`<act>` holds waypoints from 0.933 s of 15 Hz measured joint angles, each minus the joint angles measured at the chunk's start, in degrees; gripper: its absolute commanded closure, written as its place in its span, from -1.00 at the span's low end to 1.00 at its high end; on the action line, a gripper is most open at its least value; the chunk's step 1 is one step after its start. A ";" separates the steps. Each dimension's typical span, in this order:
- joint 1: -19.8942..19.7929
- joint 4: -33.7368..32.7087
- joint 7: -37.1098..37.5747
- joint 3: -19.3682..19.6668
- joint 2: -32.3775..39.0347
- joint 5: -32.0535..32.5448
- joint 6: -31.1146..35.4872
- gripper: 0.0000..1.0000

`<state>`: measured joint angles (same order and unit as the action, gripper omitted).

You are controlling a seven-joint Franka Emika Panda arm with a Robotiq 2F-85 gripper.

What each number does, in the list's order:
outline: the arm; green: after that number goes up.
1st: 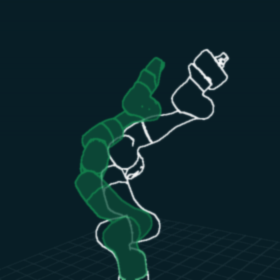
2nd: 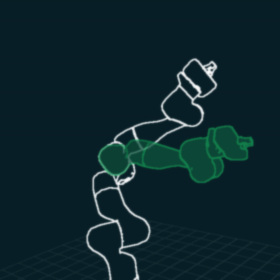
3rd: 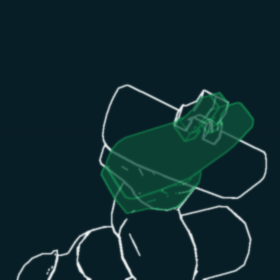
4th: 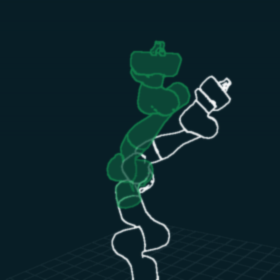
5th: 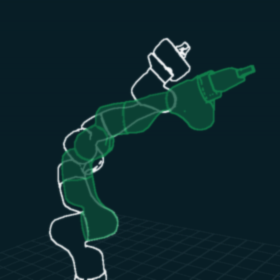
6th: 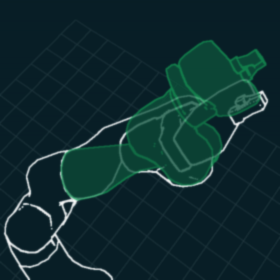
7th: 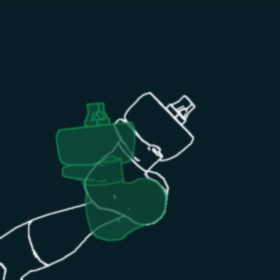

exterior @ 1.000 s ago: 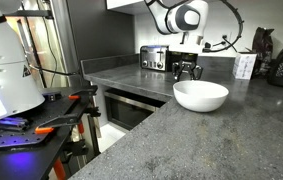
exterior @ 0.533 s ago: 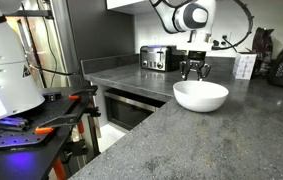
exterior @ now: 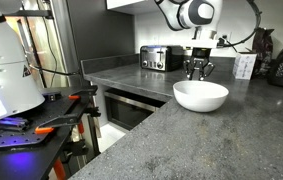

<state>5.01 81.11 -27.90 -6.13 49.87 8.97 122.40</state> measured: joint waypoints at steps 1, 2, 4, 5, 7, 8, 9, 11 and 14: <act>-0.14 -0.68 0.00 0.00 0.51 0.00 -0.64 0.45; -0.27 -1.34 0.00 0.00 1.06 0.00 -1.21 0.33; -0.47 -2.72 -0.02 -0.03 2.22 0.00 -2.10 0.27; -0.53 -3.28 -0.03 -0.03 2.72 0.00 -2.38 0.29; -0.66 -4.32 -0.03 -0.03 3.75 0.00 -2.83 0.36; -0.73 -4.79 -0.03 -0.03 4.25 0.00 -3.12 0.72; -0.78 -5.33 -0.03 -0.03 4.62 0.00 -3.40 0.81; -0.78 -6.30 -0.03 -0.03 5.04 0.00 -4.24 1.00; -0.71 -7.05 -0.03 -0.12 5.26 0.00 -4.34 0.93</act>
<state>4.29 74.06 -27.93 -6.25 55.14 8.97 118.05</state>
